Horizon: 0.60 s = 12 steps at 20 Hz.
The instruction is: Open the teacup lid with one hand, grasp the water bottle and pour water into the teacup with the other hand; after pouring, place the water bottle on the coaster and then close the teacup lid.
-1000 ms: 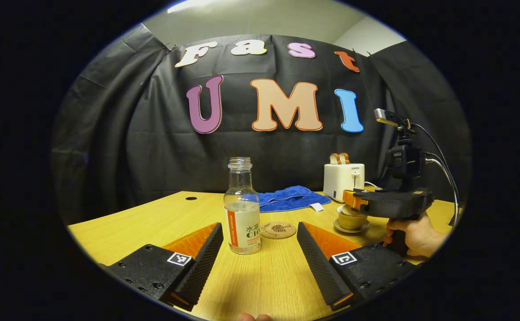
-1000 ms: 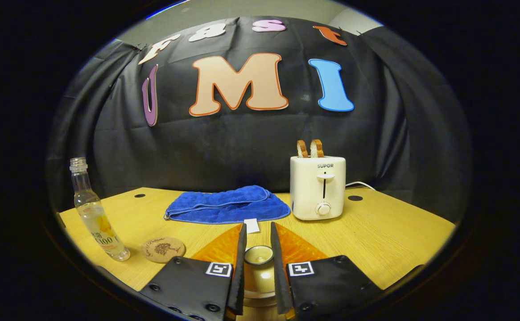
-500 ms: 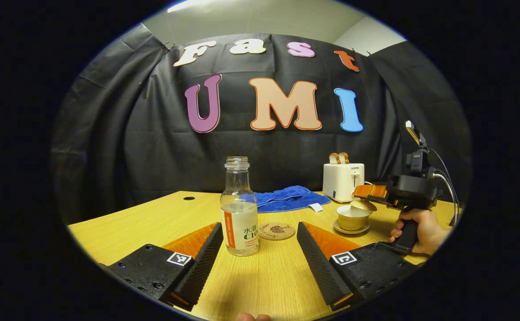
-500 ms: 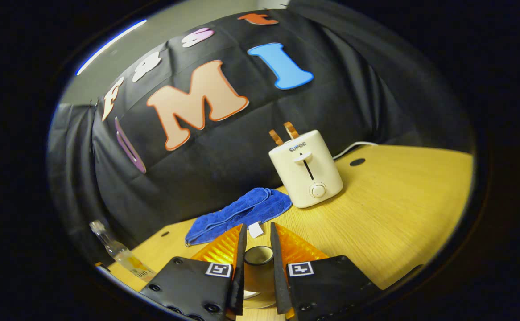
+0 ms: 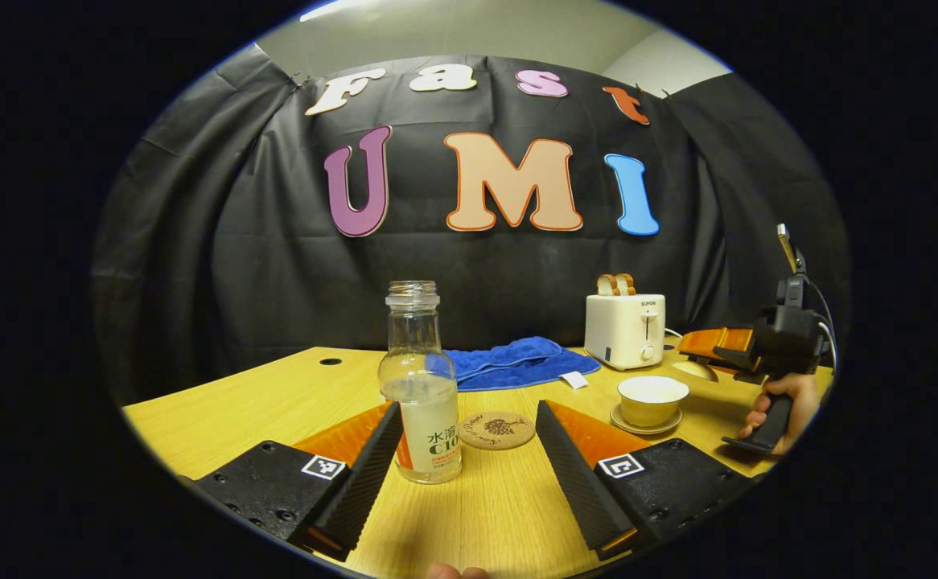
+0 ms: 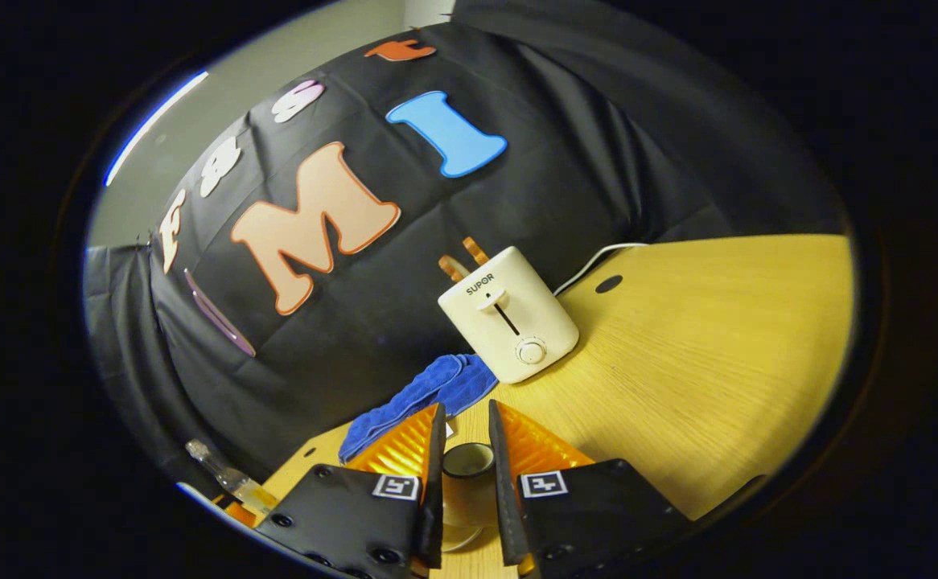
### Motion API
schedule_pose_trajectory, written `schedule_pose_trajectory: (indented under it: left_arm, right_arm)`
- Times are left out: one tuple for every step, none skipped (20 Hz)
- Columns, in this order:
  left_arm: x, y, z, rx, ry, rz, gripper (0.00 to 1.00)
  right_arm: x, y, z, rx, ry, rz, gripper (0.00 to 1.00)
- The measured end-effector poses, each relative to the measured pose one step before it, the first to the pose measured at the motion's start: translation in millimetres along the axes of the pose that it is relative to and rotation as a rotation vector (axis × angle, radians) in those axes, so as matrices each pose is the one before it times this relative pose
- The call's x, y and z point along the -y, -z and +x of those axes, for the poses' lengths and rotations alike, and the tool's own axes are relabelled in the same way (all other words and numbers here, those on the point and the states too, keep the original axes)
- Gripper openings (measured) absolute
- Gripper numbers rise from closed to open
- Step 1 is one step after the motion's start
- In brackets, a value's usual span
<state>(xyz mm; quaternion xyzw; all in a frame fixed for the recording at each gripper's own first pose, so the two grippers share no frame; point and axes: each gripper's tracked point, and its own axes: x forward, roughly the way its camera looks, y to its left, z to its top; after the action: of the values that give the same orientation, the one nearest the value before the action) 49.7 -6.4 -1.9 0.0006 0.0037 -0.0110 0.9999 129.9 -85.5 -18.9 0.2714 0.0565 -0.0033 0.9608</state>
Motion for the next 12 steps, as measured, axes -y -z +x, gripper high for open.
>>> schedule_pose_trajectory:
  left_arm:
    - [-0.37,-0.7,1.84,0.00061,0.00041,-0.00032,1.0]
    - [-1.49,0.59,1.89,-0.00028,-0.00265,0.00023,0.98]
    - [-1.09,0.31,0.58,0.00164,-0.00091,-0.00044,0.97]
    - [-0.64,-0.78,2.85,-0.00025,-0.00289,0.00023,0.98]
    - [-1.22,-0.3,1.68,-0.0007,-0.00235,0.0,0.97]
    - [-1.38,0.28,2.07,0.00111,-0.00502,0.00056,0.98]
    - [-1.39,-0.09,2.7,0.00028,-0.00419,0.00008,0.98]
    - [-1.98,0.71,2.75,-0.00076,-0.00399,0.00002,0.97]
    - [-1.85,-0.15,3.83,-0.00023,-0.00311,0.00016,0.97]
    - [-1.14,-0.44,4.04,0.00141,-0.00126,-0.0004,0.97]
    - [-1.28,-0.12,4.43,-0.00167,-0.00047,0.00089,0.97]
    - [-1.15,0.9,3.33,0.0007,0.00018,-0.00033,0.97]
  right_arm:
    - [-3.3,0.7,-8.15,0.00304,-0.00444,-0.0449,0.31]
    - [-1.27,1.79,-8.14,0.00056,-0.01245,-0.03921,0.31]
    - [-7.02,-2.93,-15.7,0.00904,-0.01753,-0.02561,0.31]
    - [-2.95,-0.27,-4.5,0.01036,-0.01029,-0.02501,0.31]
    - [-1.48,-0.14,-9.21,0.00523,-0.00954,-0.0187,0.31]
    - [-3.9,0.06,-8.41,0.00081,-0.01204,-0.0071,0.32]
    - [-2.93,1.14,-7.8,-0.00346,-0.01251,-0.00237,0.31]
    - [-2.22,2.73,-7.96,-0.00892,-0.00919,0.00062,0.31]
    - [-2.17,1.24,-5.01,-0.00074,-0.00774,0.00171,0.31]
    - [-0.26,1.51,-5.47,-0.00769,-0.00127,-0.0062,0.32]
    - [-1.91,0.96,-4.38,-0.00378,-0.00713,-0.00523,0.31]
    - [-2.0,1.61,-5.75,-0.00712,-0.00399,-0.00531,0.3]
